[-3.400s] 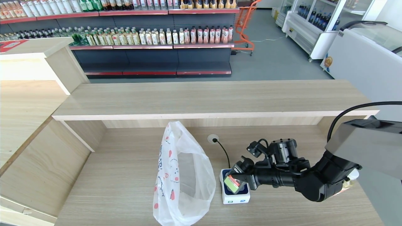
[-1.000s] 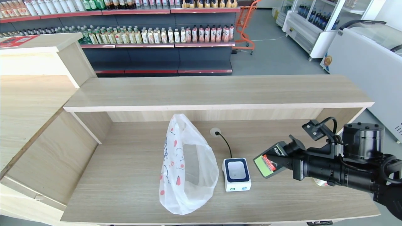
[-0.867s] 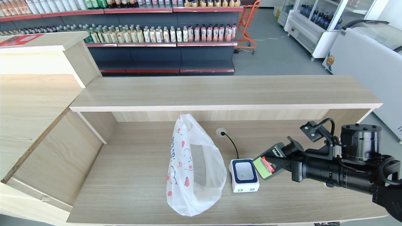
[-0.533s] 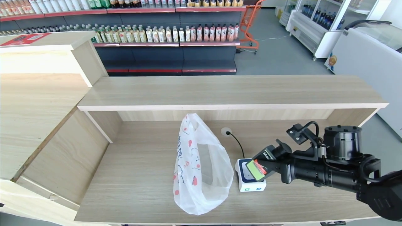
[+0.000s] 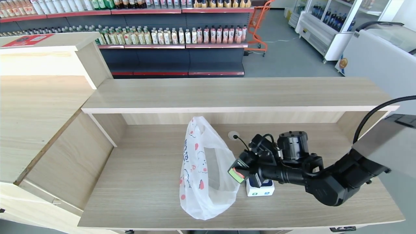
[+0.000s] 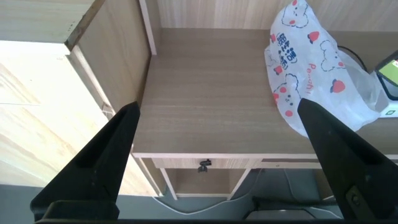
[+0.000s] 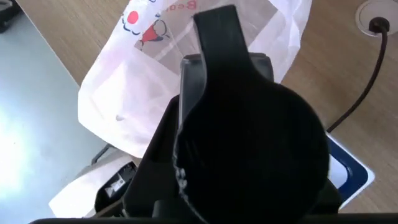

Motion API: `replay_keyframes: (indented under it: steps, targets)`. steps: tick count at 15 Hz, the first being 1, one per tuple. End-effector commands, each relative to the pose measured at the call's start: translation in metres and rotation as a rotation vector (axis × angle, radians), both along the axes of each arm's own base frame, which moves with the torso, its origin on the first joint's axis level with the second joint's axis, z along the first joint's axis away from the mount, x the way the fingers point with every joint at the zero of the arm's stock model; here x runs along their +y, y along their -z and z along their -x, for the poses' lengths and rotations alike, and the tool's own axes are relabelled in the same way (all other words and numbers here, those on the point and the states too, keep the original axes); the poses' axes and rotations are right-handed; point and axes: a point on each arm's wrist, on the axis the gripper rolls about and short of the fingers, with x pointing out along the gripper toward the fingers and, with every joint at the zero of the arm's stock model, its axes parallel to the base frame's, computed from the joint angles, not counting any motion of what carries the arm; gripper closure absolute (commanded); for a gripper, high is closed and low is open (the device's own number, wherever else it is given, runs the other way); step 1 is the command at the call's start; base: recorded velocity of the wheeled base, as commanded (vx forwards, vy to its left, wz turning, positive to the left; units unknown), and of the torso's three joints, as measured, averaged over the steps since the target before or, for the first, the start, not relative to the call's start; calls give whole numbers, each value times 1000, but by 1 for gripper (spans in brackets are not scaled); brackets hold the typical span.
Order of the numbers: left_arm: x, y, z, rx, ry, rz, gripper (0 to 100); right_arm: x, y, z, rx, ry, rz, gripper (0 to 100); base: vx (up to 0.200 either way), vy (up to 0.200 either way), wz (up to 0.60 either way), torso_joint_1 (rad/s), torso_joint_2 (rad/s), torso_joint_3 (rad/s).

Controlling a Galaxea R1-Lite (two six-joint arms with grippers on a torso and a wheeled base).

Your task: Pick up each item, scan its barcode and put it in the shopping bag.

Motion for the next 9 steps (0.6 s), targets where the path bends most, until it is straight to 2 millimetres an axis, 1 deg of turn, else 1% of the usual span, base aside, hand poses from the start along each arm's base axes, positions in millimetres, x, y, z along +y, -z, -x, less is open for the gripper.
replay_keyframes:
  steps: [1,2,3,4,7,9]
  targets:
    - [0,0,0,-1,-1,0,0,37,31,-16,-24,-93,52,100,0,0,0,0,0,0]
    - [0,0,0,-1,-1,0,0,47,38,-17,-42,-123,65,100,0,0,0,0,0,0]
    - [0,0,0,-1,-1,0,0,53,45,-19,-64,-147,87,100,0,0,0,0,0,0]
    - [0,0,0,-1,-1,0,0,57,56,-21,-95,-183,133,100,0,0,0,0,0,0]
    - [0,0,0,-1,-1,0,0,61,72,-20,-96,-215,173,100,0,0,0,0,0,0]
    - [0,0,0,-1,-1,0,0,62,74,-22,-101,-219,176,100,0,0,0,0,0,0]
